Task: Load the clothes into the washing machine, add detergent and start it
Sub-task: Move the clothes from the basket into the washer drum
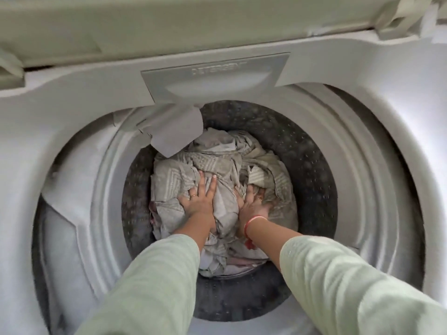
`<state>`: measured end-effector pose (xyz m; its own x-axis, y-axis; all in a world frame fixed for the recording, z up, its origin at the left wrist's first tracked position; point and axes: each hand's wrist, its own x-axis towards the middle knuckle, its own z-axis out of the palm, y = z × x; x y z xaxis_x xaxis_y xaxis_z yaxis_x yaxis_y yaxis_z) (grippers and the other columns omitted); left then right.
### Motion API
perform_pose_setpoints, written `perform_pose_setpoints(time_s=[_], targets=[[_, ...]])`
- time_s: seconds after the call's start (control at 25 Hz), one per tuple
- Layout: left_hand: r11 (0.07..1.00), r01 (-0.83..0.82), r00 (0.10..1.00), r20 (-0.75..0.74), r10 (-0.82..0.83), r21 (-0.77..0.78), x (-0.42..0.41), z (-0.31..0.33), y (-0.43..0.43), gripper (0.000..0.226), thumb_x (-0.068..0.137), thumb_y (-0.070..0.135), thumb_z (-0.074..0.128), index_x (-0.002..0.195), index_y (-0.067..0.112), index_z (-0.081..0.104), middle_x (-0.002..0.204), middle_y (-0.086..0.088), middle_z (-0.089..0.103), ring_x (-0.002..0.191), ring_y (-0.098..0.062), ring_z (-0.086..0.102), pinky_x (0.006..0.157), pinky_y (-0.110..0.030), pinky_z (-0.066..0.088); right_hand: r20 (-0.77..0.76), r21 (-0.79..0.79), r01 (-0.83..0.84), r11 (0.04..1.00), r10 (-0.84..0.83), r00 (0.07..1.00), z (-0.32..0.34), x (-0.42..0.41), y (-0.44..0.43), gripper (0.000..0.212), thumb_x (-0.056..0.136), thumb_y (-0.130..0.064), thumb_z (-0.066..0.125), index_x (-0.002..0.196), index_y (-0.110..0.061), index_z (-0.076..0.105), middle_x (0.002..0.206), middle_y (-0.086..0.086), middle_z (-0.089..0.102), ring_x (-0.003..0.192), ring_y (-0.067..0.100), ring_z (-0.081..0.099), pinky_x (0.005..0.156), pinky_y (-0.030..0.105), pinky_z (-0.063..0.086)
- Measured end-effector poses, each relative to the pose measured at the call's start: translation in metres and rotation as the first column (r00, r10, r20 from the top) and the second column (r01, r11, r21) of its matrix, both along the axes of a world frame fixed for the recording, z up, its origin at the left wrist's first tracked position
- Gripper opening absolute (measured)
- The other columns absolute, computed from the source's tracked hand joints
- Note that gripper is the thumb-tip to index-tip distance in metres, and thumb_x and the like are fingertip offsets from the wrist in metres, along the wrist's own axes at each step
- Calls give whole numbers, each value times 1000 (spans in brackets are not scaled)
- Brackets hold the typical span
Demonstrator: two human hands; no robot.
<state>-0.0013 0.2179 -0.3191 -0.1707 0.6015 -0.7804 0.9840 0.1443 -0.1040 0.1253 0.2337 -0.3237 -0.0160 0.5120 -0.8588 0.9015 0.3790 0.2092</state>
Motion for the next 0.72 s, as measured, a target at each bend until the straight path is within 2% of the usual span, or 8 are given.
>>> perform_pose_setpoints(time_s=[0.16,0.24,0.32,0.4,0.44,0.48,0.6,0.72], targets=[[993,59,995,88,-50,-103,-12,45,-2,158,46,55,86,129,30,-45,140,-8,-50,143,-36,-7,108,-64,15,-5,-152,-8,988,7,1000,33,0,1,133,68,-54,76,139,-28,-34,151,12,-32,143,43,-4,105,70,19],[983,47,973,231,-5,-178,-25,78,4,152,47,55,85,138,33,-34,146,-7,-42,143,-35,-10,112,-58,13,-115,-231,-24,973,-3,993,64,4,17,128,65,-52,78,147,-27,-17,157,18,-11,142,42,14,110,56,28],[979,-185,858,472,204,-87,-45,113,17,114,58,49,83,148,31,15,158,-10,6,143,-30,17,110,-38,28,-351,-114,-27,993,-15,936,104,13,41,97,67,-52,76,145,-22,27,143,17,40,127,35,44,100,40,44],[793,-550,712,643,280,263,-61,134,19,50,67,45,79,109,27,61,122,-4,58,117,-24,53,86,-24,43,-465,239,-1,971,115,878,131,24,55,81,68,-52,74,134,-22,38,130,12,49,120,34,49,92,41,46],[696,-573,762,595,256,434,-67,138,19,46,65,47,79,102,27,61,116,-3,59,113,-25,54,84,-27,44,-443,342,-2,940,163,882,136,27,57,94,65,-53,75,141,-25,27,139,13,38,127,37,40,95,47,42],[716,-496,834,499,236,491,-67,137,17,63,60,51,80,113,28,55,128,-6,50,123,-29,45,94,-35,42,-410,339,6,941,142,901,137,28,56,111,62,-55,77,147,-30,9,150,13,20,135,42,25,99,55,36],[946,-309,912,314,265,99,-48,113,5,135,50,56,83,147,35,-9,156,-3,-18,142,-37,-13,111,-60,16,-290,74,42,996,-19,957,113,21,40,138,59,-47,84,140,-43,-29,154,4,-29,140,49,-11,105,68,23],[951,-300,899,310,309,-77,-35,86,3,149,51,52,86,139,36,-33,148,-4,-40,143,-38,-12,111,-62,13,-155,48,33,998,-25,988,82,13,21,137,64,-38,84,140,-38,-31,150,1,-38,140,46,-18,102,71,21]])
